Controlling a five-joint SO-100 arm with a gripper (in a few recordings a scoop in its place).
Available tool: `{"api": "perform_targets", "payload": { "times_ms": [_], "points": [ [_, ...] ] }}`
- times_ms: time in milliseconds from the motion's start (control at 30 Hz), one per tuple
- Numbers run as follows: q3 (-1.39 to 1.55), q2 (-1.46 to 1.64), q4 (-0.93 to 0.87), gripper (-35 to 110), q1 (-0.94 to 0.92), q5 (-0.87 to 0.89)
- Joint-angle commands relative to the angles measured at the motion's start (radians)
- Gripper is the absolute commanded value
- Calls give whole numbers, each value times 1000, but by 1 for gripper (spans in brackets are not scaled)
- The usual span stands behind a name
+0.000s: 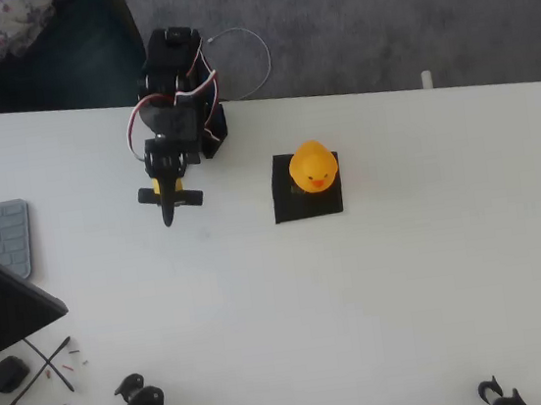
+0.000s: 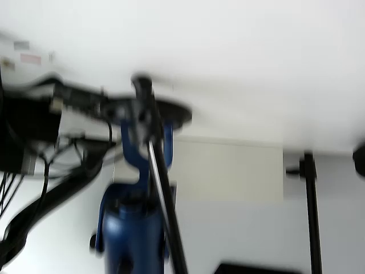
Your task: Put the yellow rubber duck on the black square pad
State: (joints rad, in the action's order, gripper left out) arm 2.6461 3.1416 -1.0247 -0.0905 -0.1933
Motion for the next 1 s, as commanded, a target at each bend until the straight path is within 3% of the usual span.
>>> {"api": "perform_targets", "payload": {
  "times_ms": [0,300,567,967],
  "points": [
    [35,31,40,12,-20,5],
    [112,31,124,12,-20,140],
    [178,31,229,12,-18,143],
    [196,34,230,12,-18,137]
  ]
}}
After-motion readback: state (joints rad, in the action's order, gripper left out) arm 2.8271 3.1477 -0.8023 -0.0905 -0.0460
